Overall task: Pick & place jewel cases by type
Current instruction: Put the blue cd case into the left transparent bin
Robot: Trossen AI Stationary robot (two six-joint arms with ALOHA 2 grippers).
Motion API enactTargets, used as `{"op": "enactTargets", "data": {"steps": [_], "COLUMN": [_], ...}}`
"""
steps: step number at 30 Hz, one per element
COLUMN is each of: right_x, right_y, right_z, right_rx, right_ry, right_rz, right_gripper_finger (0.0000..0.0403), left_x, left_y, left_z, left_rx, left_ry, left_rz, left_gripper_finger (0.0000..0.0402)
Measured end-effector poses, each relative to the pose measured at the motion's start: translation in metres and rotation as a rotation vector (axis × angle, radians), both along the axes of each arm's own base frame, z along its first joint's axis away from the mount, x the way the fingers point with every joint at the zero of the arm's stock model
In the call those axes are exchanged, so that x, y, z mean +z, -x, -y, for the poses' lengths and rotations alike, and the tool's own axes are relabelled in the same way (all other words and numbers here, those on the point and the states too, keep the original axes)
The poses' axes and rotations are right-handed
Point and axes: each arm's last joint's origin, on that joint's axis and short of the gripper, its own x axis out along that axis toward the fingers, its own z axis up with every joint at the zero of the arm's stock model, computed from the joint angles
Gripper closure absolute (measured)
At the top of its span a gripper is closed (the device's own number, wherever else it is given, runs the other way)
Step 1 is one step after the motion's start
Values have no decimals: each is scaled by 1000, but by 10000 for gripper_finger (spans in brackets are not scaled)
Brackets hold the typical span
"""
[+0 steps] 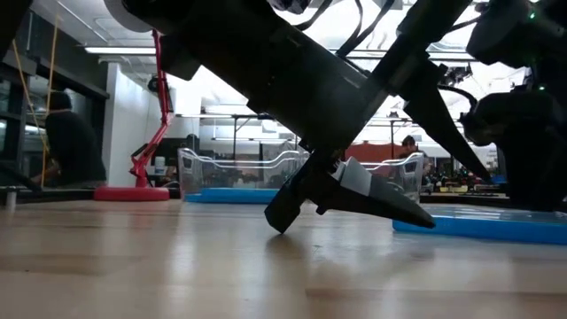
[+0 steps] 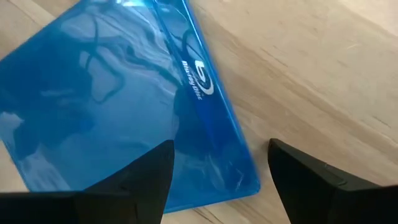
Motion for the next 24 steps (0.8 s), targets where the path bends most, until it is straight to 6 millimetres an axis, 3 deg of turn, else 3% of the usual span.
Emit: {"op": "enactTargets", "data": {"steps": [24], "right_x": [-3], "right_y": [-7], "right_z": [-35], "right_rx": [-16], "right_ry": [-77], "right_rz": [111], "right_gripper_finger": [159], "left_x": [-6], "left_y": [0], "left_z": [-13], "left_rx": [-11], "left_ry": [-65], "left_rz": [-74], "left_gripper_finger": [188]}}
